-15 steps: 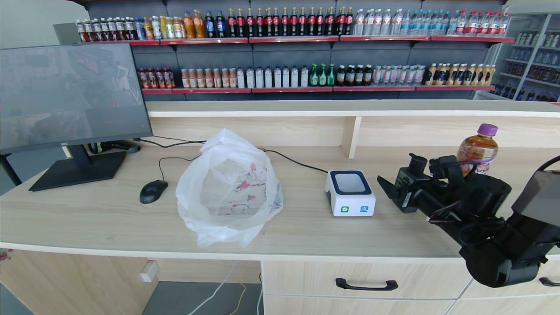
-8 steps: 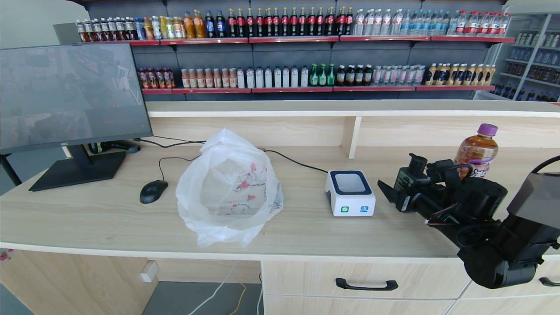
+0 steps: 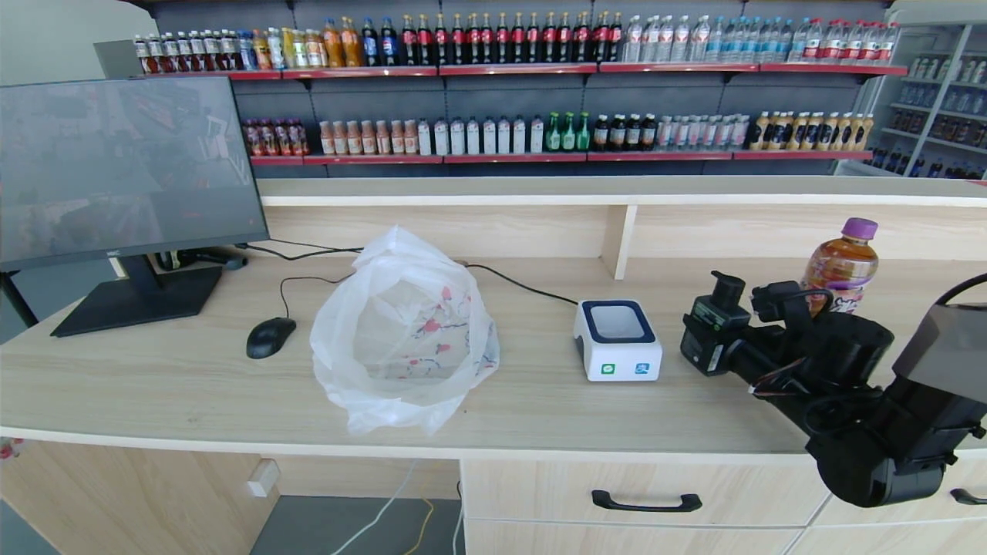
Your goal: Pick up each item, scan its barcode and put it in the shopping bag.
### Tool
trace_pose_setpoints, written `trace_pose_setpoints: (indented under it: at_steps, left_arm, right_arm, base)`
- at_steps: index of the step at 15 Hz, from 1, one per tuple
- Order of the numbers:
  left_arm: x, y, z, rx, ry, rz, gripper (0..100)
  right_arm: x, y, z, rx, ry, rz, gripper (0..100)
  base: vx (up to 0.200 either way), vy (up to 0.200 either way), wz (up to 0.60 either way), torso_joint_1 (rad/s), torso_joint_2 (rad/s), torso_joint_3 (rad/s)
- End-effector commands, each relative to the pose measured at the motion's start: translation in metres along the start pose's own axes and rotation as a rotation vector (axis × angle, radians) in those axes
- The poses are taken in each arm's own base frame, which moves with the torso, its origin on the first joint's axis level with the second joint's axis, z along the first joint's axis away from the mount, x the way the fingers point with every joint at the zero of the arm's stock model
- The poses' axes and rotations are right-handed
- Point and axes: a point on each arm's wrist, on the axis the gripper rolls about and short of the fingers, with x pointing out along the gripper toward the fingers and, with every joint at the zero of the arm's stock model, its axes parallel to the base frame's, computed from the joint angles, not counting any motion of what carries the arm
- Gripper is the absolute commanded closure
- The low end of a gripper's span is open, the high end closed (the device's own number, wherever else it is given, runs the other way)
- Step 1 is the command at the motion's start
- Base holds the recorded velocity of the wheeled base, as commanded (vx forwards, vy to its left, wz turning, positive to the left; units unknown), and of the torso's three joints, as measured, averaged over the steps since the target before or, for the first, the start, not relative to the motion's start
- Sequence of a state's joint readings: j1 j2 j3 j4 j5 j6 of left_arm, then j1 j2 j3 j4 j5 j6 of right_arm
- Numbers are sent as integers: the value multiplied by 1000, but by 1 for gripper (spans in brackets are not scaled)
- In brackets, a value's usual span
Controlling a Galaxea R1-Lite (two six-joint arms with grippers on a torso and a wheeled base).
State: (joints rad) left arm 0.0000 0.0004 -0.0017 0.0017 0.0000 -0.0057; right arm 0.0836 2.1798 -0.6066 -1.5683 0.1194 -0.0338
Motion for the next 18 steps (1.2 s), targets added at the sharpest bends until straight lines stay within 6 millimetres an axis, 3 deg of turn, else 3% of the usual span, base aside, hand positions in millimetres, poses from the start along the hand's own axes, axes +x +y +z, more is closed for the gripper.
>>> trace_pose_setpoints:
  at_steps: [1,4,9,13,18]
  left_arm:
    - [0,0,0,0,0,0,100]
    - [0,0,0,0,0,0,100]
    - [0,0,0,0,0,0,100]
    - [0,0,0,0,0,0,100]
    - [0,0,0,0,0,0,100]
  right_arm:
    - [-1,0,2,-1,-8,1,100]
    - [-2,0,4,-1,-13,1,100]
    - [-14,-2,30,-1,-73,-9,100]
    - [-62,3,62,-7,-119,-12,100]
    - [-138,12,80,-10,-140,-9,100]
  base:
    - [0,0,0,0,0,0]
    - [0,0,0,0,0,0]
    - [0,0,0,0,0,0]
    - [0,0,0,0,0,0]
    - [0,0,0,0,0,0]
